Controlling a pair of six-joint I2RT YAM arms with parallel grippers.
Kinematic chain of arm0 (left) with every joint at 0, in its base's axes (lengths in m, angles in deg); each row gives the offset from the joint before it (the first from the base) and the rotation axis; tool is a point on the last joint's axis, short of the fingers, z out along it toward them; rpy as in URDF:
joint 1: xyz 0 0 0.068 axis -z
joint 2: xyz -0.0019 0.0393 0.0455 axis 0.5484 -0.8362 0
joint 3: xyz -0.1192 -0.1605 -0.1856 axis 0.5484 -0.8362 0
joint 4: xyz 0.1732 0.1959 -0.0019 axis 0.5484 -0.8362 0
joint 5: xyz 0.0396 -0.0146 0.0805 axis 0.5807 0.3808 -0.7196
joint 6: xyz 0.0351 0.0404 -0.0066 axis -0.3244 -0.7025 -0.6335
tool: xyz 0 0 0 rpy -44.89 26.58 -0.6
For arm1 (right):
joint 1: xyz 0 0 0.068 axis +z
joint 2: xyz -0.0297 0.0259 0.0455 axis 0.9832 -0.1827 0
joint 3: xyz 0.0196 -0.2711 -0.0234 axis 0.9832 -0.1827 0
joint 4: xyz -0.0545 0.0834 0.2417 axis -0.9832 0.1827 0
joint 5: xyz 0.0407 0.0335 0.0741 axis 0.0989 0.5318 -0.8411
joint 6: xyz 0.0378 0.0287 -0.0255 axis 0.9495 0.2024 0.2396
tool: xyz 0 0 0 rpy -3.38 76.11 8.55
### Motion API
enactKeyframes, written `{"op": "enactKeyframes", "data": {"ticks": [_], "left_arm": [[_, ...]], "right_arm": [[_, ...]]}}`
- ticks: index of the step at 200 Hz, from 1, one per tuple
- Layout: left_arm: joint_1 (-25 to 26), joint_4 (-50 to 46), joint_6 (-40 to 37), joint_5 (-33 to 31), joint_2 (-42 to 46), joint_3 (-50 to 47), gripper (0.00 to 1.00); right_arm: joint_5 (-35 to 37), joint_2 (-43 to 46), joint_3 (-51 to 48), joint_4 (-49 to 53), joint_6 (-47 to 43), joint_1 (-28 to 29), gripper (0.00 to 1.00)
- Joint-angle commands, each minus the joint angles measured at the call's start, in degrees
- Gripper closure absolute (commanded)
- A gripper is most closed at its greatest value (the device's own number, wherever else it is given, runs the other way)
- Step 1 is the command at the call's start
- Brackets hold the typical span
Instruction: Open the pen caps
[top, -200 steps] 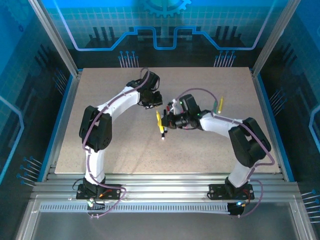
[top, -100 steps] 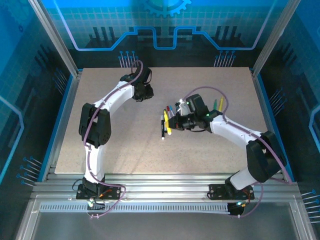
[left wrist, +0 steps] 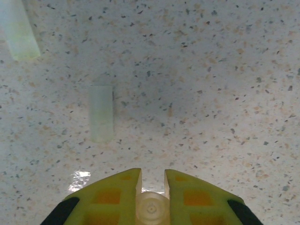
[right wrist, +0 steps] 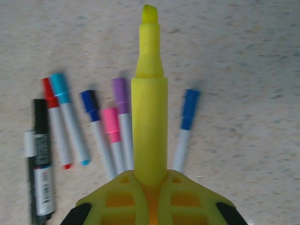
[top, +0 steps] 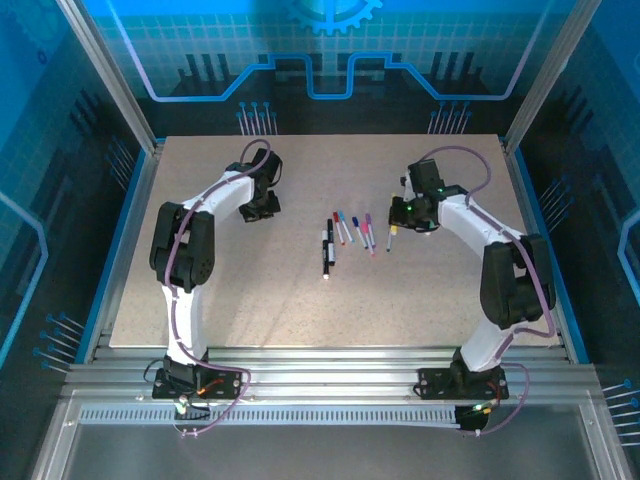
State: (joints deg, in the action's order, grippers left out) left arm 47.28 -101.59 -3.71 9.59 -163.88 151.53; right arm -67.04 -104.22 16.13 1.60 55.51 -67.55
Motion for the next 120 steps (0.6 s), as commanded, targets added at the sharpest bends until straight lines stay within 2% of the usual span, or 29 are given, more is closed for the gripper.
{"op": "enactKeyframes", "data": {"ticks": [1,89,120], "left_arm": [[-0.5,-2.5,-1.7,-2.7,-1.5,0.2,1.0],[-0.5,-5.1,-2.5,-5.3,-6.8,3.6,1.0],[-0.5,-5.7,-2.4,-5.4,-7.4,4.4,0.94]], "right_arm": [[4.0,-2.3,2.1,3.2,-2.3,-2.4,1.0],[6.7,-8.5,6.4,3.4,-2.6,-5.7,1.0],[7.8,-11.0,7.7,3.6,-2.4,-6.4,1.0]]}}
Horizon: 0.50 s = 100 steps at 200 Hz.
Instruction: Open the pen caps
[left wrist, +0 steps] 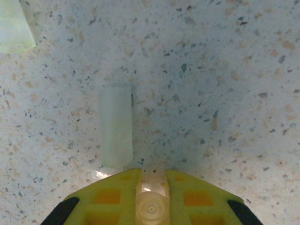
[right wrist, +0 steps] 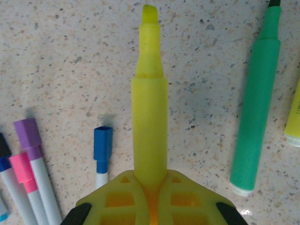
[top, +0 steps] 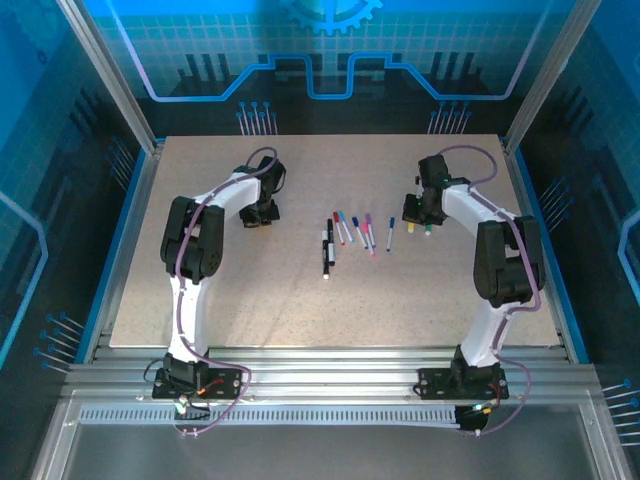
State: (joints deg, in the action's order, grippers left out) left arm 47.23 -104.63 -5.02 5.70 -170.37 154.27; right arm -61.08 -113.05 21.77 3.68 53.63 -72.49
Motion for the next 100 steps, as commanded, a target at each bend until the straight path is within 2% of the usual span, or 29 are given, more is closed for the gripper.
{"op": "enactKeyframes", "data": {"ticks": [1,40,81,100], "left_arm": [[-0.4,-2.7,-1.0,-1.5,-0.9,1.6,0.94],[-0.4,-2.6,-1.1,-1.5,-1.0,1.4,0.8],[-0.4,-2.3,-1.3,-1.0,-0.9,1.6,0.75],[-0.4,-2.5,-1.4,-0.8,-0.6,1.9,0.74]], "right_arm": [[1.9,-2.3,2.0,1.6,-0.5,-1.4,1.0],[5.2,-4.7,3.6,3.4,-0.7,-1.4,1.0],[8.9,-7.1,5.0,5.6,-0.1,-1.4,1.0],[9.5,-7.7,5.6,6.3,0.1,-1.5,0.97]]}}
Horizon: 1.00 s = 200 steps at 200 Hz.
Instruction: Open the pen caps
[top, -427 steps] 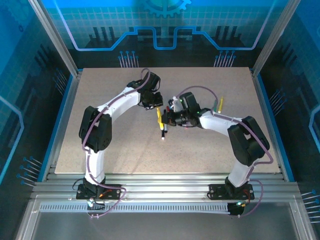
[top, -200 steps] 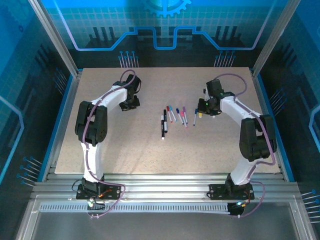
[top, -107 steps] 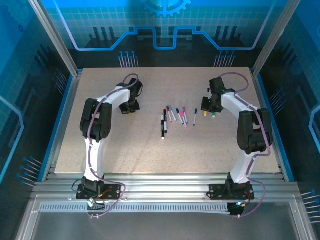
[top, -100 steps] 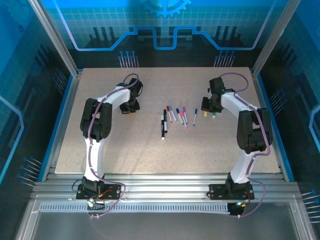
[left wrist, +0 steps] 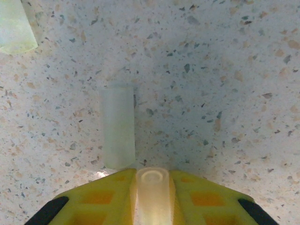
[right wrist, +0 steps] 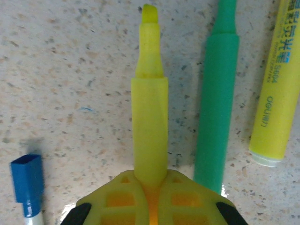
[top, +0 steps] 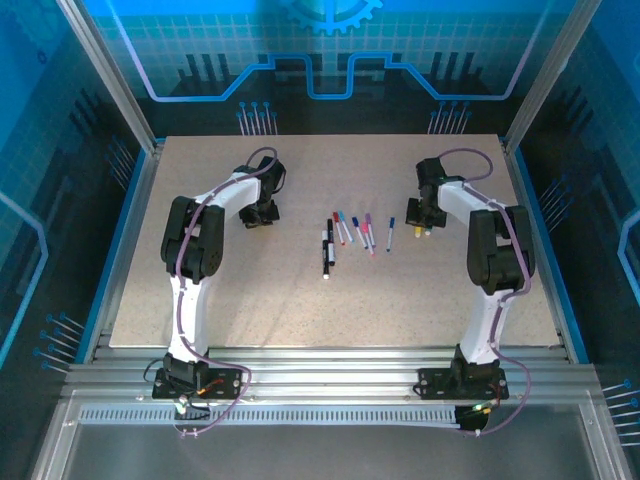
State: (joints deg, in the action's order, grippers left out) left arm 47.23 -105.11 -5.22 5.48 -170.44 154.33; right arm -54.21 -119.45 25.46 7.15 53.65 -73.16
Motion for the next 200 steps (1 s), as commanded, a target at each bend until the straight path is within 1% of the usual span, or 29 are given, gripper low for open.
{"op": "enactKeyframes", "data": {"ticks": [1,41,64,81,91,134,146,165,200], "left_arm": [[-0.4,-2.0,-1.2,-0.5,-0.5,1.8,0.74],[-0.4,-1.9,-1.1,1.1,1.3,2.1,0.74],[0.0,-1.8,-0.7,2.1,2.7,2.0,0.73],[0.3,-1.8,-0.7,2.3,3.8,2.2,0.7],[0.5,-1.8,-0.8,2.3,4.5,2.3,0.69],[2.2,-0.1,-1.5,2.3,8.3,1.2,0.56],[2.8,0.2,-1.5,2.5,9.1,1.0,0.55],[3.7,0.2,-1.4,2.4,9.8,1.4,0.54],[4.0,0.1,-1.4,2.1,9.8,2.1,0.56]], "right_arm": [[2.7,-1.3,1.9,2.9,0.1,-0.9,0.97],[6.0,-2.0,3.1,5.0,0.6,-0.8,0.93],[6.0,-2.0,3.0,5.2,0.8,-0.6,0.87],[6.1,-2.0,3.1,5.3,0.7,-0.3,0.81],[6.2,-2.1,3.2,5.5,0.8,-0.1,0.81],[7.0,-1.1,3.4,5.8,0.7,0.5,0.79],[7.0,-1.2,3.9,6.4,0.7,0.5,0.78],[7.5,-1.3,4.6,7.1,0.5,0.7,0.73],[7.8,-1.6,5.3,7.8,0.3,0.8,0.73]]}}
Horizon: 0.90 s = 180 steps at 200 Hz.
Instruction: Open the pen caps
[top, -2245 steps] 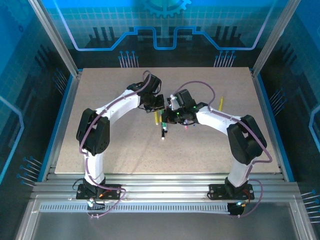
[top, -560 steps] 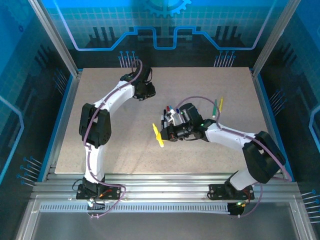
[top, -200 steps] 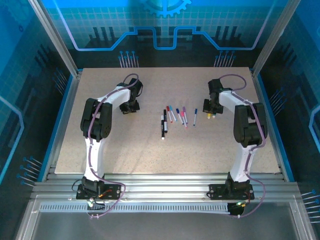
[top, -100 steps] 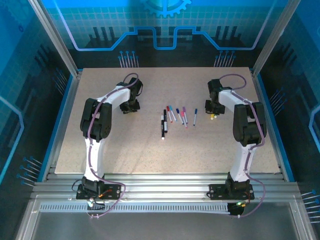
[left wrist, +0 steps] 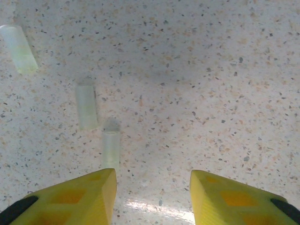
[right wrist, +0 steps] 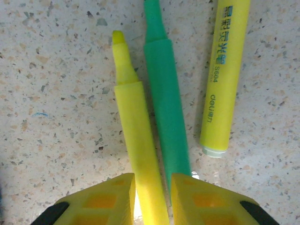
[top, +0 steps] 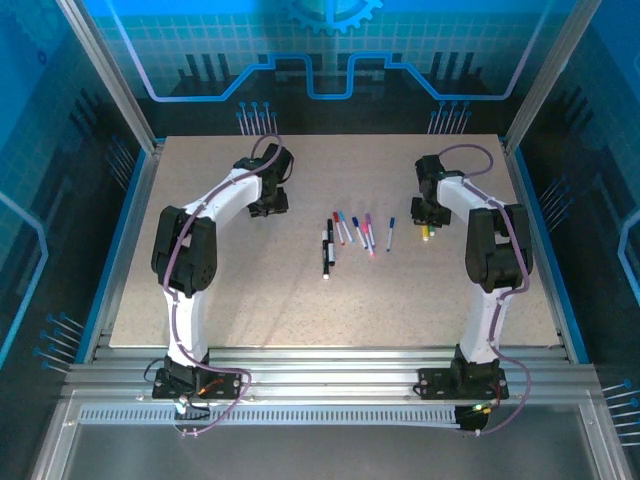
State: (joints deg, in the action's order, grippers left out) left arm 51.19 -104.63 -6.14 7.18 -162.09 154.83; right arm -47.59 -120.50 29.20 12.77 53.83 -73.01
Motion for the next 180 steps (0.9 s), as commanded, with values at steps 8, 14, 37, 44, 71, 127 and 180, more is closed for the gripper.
{"op": "enactKeyframes", "data": {"ticks": [8,14,37,44,71,127,180], "left_arm": [[0.0,-0.8,-0.5,0.1,1.4,1.7,0.56],[0.1,-0.9,-0.6,0.0,1.4,1.7,0.56],[0.1,-0.8,-0.6,0.9,1.8,1.4,0.58],[0.1,0.1,-0.5,2.3,2.4,0.8,0.58],[2.2,5.4,-0.3,6.6,5.3,-2.1,0.51],[9.4,13.3,2.1,10.5,6.1,-3.5,0.32],[11.7,14.1,6.5,11.2,7.5,-2.3,1.0]], "right_arm": [[1.2,-0.6,1.8,2.6,0.2,0.7,0.73],[1.1,-0.2,1.7,2.7,0.2,0.7,0.73],[-0.1,2.7,0.2,1.4,0.0,1.1,0.73],[-0.9,4.0,-0.5,1.0,-0.1,1.2,0.73],[-4.1,10.6,-4.4,-1.9,-0.6,2.8,0.68],[-10.4,23.7,-15.8,-8.9,2.9,9.9,0.64],[-2.5,30.3,-19.7,-10.8,2.6,17.8,0.61]]}}
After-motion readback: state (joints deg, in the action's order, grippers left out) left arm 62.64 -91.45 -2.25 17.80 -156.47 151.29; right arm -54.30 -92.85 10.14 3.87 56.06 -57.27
